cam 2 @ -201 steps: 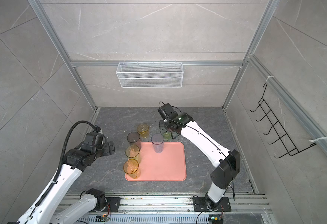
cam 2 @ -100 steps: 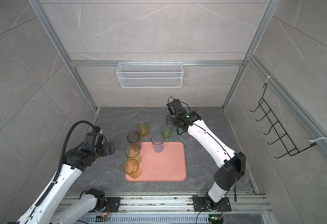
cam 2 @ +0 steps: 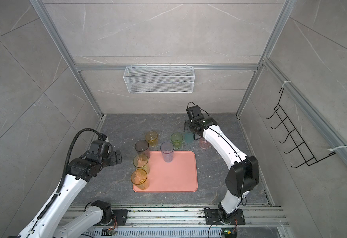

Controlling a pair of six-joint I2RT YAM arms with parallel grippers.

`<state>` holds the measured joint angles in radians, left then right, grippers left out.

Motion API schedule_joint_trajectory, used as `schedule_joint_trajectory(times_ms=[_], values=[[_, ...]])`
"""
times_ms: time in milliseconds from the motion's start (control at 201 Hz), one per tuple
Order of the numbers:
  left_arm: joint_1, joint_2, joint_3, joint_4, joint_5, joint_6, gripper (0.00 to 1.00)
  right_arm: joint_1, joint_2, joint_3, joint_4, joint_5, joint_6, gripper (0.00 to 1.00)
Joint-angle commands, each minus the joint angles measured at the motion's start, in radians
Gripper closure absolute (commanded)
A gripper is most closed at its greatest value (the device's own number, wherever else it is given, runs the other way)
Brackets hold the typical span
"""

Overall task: Place the glasses into the tray
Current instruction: 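Raise the right gripper and move it toward the teal glass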

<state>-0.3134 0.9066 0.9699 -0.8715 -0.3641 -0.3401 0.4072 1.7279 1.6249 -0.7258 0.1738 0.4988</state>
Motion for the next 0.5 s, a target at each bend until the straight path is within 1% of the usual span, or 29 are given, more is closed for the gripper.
schedule_joint_trajectory(times_ms=[0,493], values=[[0.005,-0.010,0.006,-0.007,-0.016,-0.012,0.01,-0.015,0.037,-0.015,0.041,-0.020,0.032,0.34],[0.005,-0.011,0.007,-0.009,-0.018,-0.013,0.01,-0.083,0.151,-0.021,0.088,-0.045,0.088,0.33]])
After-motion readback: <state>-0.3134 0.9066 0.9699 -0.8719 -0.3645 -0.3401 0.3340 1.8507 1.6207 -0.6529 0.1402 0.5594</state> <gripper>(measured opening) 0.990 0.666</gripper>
